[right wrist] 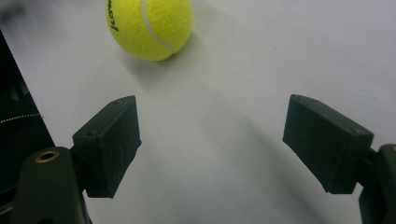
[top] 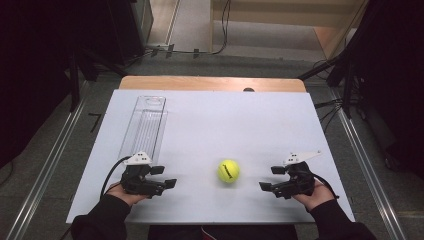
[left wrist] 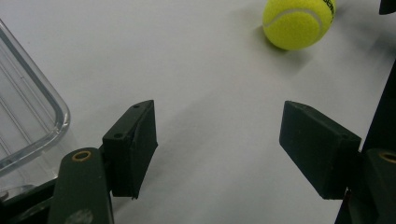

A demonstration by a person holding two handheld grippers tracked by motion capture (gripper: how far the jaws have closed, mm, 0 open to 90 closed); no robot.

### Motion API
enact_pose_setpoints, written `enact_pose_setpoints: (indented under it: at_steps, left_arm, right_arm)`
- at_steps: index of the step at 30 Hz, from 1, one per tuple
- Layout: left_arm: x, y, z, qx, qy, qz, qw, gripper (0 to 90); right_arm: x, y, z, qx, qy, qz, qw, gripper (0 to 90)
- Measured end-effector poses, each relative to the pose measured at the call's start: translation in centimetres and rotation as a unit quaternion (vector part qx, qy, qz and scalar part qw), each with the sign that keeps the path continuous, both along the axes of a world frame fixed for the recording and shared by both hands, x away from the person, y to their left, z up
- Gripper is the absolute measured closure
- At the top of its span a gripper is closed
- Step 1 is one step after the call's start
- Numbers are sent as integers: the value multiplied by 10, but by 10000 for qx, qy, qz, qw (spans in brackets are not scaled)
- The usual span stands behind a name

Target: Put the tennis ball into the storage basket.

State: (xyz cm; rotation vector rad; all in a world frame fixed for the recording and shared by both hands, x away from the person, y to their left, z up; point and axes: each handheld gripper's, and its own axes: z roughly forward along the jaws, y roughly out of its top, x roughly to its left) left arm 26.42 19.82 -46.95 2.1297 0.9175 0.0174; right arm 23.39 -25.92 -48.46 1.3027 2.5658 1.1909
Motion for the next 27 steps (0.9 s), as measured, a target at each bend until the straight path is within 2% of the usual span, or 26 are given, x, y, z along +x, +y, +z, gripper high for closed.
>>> enact_pose_setpoints:
  at_steps: [27]
  left_arm:
    - [2,0,3,-38,5,-65,10000,263]
  right_arm:
    - [0,-1,-1,-27,13,3,10000,169]
